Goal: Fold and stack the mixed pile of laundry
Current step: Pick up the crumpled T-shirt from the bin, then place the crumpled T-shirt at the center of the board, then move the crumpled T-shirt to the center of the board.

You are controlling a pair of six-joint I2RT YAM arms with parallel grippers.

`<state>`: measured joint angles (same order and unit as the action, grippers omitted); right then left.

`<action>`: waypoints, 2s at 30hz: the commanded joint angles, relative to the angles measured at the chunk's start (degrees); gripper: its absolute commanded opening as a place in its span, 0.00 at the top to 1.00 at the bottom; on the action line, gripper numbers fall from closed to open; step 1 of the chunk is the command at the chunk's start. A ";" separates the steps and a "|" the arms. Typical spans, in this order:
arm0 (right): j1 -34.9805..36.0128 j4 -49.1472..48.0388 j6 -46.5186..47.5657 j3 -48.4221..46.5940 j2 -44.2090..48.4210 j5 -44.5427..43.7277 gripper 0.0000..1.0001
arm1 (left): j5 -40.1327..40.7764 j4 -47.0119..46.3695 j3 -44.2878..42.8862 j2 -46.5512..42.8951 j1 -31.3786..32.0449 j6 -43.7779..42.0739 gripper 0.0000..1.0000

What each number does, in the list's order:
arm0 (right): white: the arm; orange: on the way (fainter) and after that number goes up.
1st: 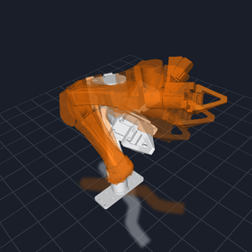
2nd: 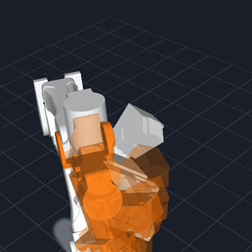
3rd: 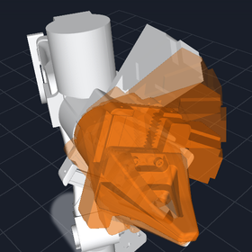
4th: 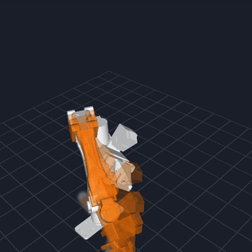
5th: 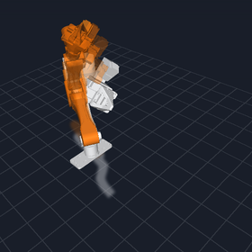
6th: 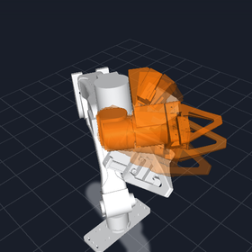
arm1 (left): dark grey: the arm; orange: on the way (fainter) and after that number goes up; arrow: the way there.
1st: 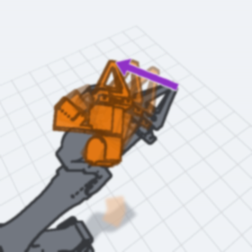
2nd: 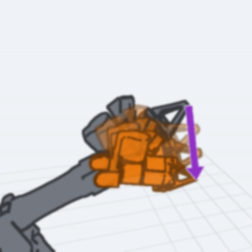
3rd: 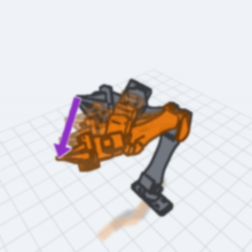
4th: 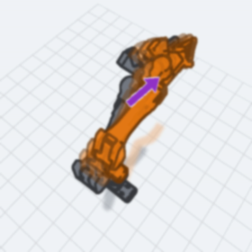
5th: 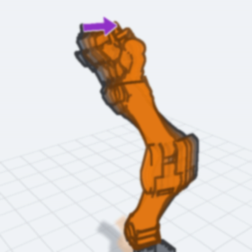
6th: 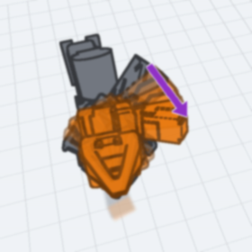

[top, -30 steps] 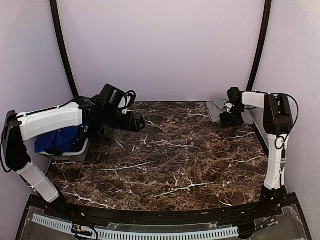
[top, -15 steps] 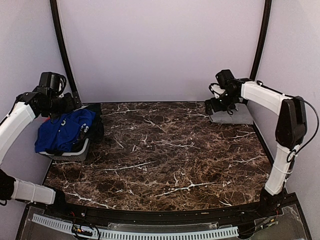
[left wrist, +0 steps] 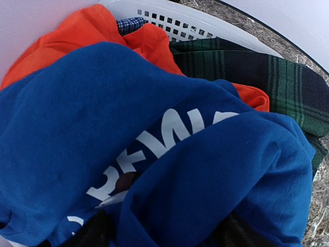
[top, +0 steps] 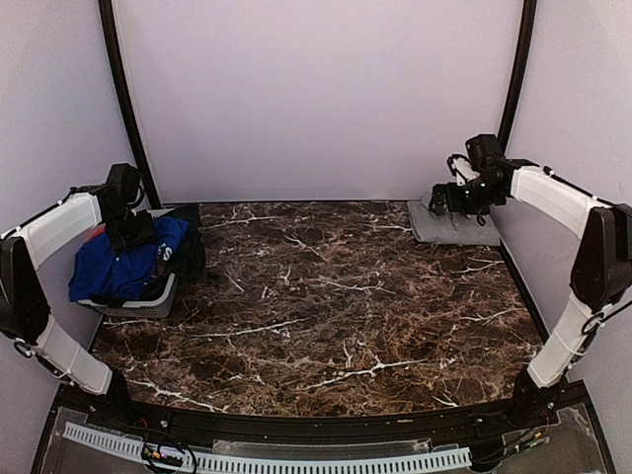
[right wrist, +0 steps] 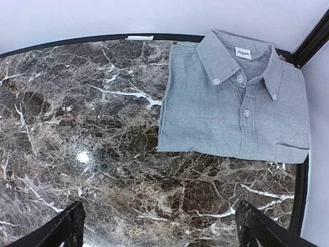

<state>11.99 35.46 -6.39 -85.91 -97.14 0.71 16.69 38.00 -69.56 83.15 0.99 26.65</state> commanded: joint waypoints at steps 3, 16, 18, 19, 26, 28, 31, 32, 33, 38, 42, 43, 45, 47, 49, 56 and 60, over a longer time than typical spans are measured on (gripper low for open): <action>-0.12 -5.57 -1.42 2.64 5.93 8.35 0.01 | -3.83 -2.08 -0.62 -0.86 -0.82 -1.41 0.76; -0.17 -18.13 -7.31 10.20 13.37 18.50 0.01 | -26.89 -9.55 -21.89 -8.18 9.68 -12.36 1.00; -0.13 -18.54 -7.62 10.17 13.39 19.90 0.01 | -27.89 -8.59 -28.69 -4.89 15.87 -13.94 1.00; -0.08 -18.38 -7.68 10.03 13.26 20.50 0.02 | -28.58 -8.12 -30.98 -2.22 19.68 -14.19 1.00; -0.07 -16.44 -7.02 9.16 12.42 22.30 0.01 | -35.80 -3.97 -61.31 12.33 39.39 -23.09 1.00; -0.10 -16.27 -6.74 9.33 12.62 22.85 0.01 | -39.42 -5.71 -64.73 13.61 41.17 -21.71 1.00; -0.12 -16.16 -6.08 9.77 13.06 23.02 0.02 | -39.32 -10.32 -61.70 11.17 41.37 -21.03 1.00; -0.14 -16.04 -5.78 9.79 13.16 23.02 0.01 | -39.03 -10.58 -60.71 10.55 41.32 -21.25 1.00; -0.13 -15.75 -5.55 9.75 13.20 22.94 0.01 | -39.43 -10.34 -58.26 9.37 41.09 -21.68 1.00; -0.13 -12.50 -4.49 8.81 13.12 21.34 0.01 | -35.95 -9.35 -39.34 1.40 37.95 -18.84 0.82; -0.12 -9.97 -3.56 9.55 13.23 20.90 0.01 | -25.76 -3.97 -18.33 -2.78 23.54 -4.76 0.25; -0.12 -9.34 -3.34 9.80 13.06 20.88 0.01 | -23.42 -2.97 -13.32 -3.15 21.91 -2.35 0.23; 0.02 -8.06 -3.08 10.11 12.79 21.64 0.02 | -21.47 -4.38 -6.64 -5.04 20.22 -3.02 0.12; 0.85 -5.98 -2.70 10.55 12.75 22.73 0.02 | -24.51 -6.96 -3.30 -6.41 20.08 -3.65 0.06; 2.29 -4.30 -2.57 11.79 13.28 22.68 0.03 | -28.37 -7.75 -2.65 -5.83 20.65 -5.09 0.07; 13.00 -1.19 -3.64 20.75 14.97 23.72 0.16 | -31.19 -9.67 -3.48 3.50 36.06 -15.95 0.18; 19.65 0.14 -4.88 23.69 12.54 22.23 0.21 | -29.10 -10.88 -3.88 11.10 37.73 -13.59 0.27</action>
<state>26.98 33.56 -10.09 -64.36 -83.48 23.33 -13.26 27.83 -72.95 88.66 38.63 13.72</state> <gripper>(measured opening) 0.814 0.758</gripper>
